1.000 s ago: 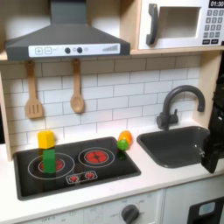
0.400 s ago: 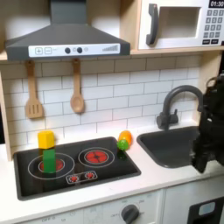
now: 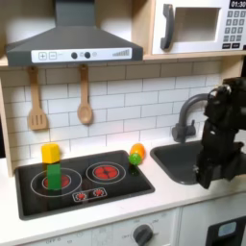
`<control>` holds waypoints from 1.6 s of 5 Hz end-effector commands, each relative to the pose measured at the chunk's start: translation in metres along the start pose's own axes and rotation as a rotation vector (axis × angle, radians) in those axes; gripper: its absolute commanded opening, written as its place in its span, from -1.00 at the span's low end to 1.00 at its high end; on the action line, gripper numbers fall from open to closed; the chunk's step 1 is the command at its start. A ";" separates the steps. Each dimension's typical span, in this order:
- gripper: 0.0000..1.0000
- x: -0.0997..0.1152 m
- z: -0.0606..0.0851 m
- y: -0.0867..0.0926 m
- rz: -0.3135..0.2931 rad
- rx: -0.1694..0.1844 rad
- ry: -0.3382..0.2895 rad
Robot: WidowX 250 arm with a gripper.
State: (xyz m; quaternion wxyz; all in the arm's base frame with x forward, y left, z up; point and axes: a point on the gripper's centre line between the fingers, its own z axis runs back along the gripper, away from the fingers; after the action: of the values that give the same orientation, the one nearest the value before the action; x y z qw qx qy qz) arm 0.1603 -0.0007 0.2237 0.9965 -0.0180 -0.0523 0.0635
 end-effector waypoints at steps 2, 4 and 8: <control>1.00 0.022 0.006 0.018 0.066 -0.025 -0.038; 1.00 0.038 0.008 0.034 0.116 -0.022 -0.053; 1.00 0.064 0.010 0.073 0.209 -0.007 -0.063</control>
State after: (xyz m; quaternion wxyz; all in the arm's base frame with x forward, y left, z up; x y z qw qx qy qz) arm 0.2133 0.0795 0.2372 0.9823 -0.0250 -0.0822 0.1665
